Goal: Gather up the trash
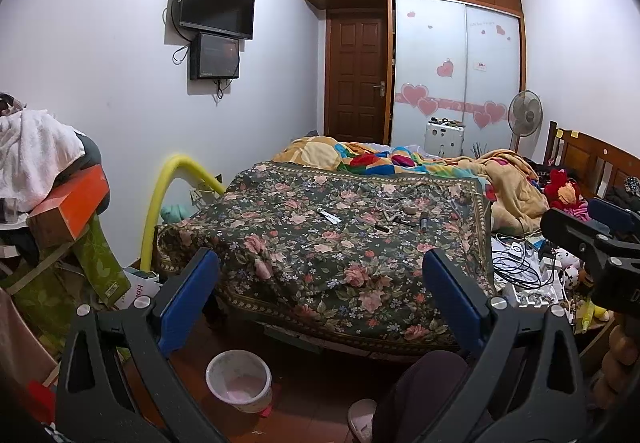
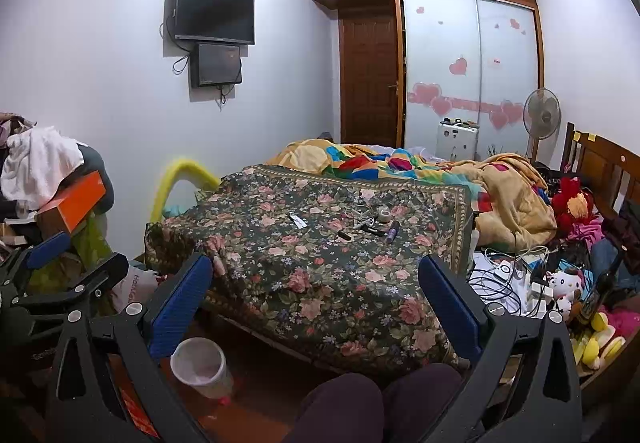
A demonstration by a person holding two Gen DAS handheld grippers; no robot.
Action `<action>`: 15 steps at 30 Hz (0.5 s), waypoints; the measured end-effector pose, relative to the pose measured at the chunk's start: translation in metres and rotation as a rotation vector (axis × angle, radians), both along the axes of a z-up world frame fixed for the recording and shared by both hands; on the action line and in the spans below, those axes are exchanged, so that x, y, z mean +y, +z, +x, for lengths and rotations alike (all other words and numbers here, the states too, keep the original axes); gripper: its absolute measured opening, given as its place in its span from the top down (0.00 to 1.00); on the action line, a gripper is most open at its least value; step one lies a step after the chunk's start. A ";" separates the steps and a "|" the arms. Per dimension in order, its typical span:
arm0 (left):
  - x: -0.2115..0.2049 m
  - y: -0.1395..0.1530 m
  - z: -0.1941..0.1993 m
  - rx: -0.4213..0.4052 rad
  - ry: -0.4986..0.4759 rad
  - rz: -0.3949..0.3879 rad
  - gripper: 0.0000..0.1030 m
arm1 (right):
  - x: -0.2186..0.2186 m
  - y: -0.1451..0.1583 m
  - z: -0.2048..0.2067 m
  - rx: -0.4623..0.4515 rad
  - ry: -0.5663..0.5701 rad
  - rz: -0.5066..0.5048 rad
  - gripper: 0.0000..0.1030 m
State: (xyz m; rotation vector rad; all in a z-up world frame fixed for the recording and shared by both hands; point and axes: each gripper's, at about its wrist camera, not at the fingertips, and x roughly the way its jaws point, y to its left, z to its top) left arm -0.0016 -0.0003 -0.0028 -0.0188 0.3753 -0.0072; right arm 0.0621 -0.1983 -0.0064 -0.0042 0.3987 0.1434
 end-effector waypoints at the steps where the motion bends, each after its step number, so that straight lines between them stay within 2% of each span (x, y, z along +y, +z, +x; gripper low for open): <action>1: 0.000 0.000 0.000 0.000 -0.001 -0.001 0.01 | 0.000 0.000 0.000 0.000 0.001 0.001 0.00; 15: 0.003 -0.001 0.000 -0.004 0.004 -0.007 0.01 | 0.002 0.001 -0.002 -0.007 0.008 -0.007 0.00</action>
